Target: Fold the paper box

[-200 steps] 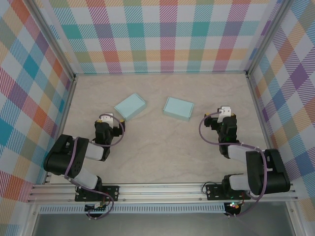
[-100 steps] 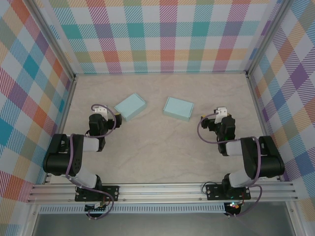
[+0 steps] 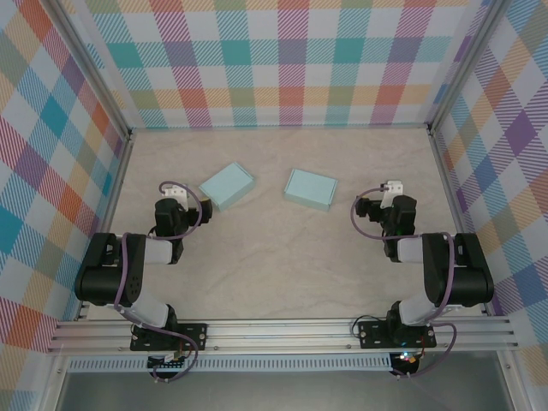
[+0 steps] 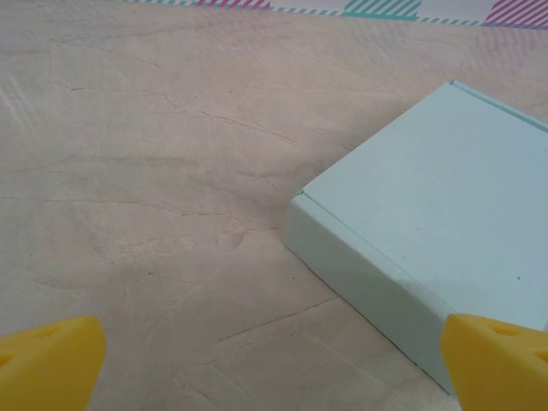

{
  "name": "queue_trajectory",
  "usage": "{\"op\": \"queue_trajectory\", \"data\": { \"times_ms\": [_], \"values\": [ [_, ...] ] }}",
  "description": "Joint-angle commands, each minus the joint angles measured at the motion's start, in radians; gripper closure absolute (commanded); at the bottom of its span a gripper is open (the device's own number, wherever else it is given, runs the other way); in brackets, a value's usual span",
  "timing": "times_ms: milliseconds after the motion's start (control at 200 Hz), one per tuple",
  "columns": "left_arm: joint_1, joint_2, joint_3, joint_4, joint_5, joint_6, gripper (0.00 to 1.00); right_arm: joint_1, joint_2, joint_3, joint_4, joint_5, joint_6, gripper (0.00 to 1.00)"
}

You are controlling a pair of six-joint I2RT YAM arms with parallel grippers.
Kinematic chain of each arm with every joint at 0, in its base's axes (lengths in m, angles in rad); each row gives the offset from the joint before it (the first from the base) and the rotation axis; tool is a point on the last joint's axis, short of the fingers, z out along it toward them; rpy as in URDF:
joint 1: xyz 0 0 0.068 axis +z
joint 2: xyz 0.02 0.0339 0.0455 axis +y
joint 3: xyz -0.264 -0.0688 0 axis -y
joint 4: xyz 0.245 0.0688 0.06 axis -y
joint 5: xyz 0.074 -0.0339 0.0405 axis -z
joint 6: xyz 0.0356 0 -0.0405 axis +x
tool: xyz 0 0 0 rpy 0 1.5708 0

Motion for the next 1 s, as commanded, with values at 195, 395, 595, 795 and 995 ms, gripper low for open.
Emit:
{"op": "queue_trajectory", "data": {
  "times_ms": [195, 395, 595, 795, 995],
  "values": [
    [-0.002, 0.005, 0.008, -0.003, 0.006, -0.009, 0.0, -0.007, 0.004, 0.019, -0.011, -0.061, 0.003, 0.0],
    [-0.004, 0.005, 0.009, -0.004, 0.0, -0.008, 0.0, -0.007, 0.004, 0.02, -0.011, -0.061, 0.003, 0.0],
    [-0.005, 0.005, 0.008, -0.004, 0.0, -0.006, 0.0, -0.007, 0.004, 0.019, -0.011, -0.061, 0.003, 0.0],
    [-0.006, 0.005, 0.008, -0.004, -0.001, -0.006, 0.0, -0.006, 0.004, 0.02, -0.011, -0.061, 0.001, 0.0],
    [-0.006, 0.004, 0.008, -0.004, -0.002, -0.007, 0.0, -0.007, 0.004, 0.019, -0.011, -0.061, 0.002, 0.0]
  ]
}}
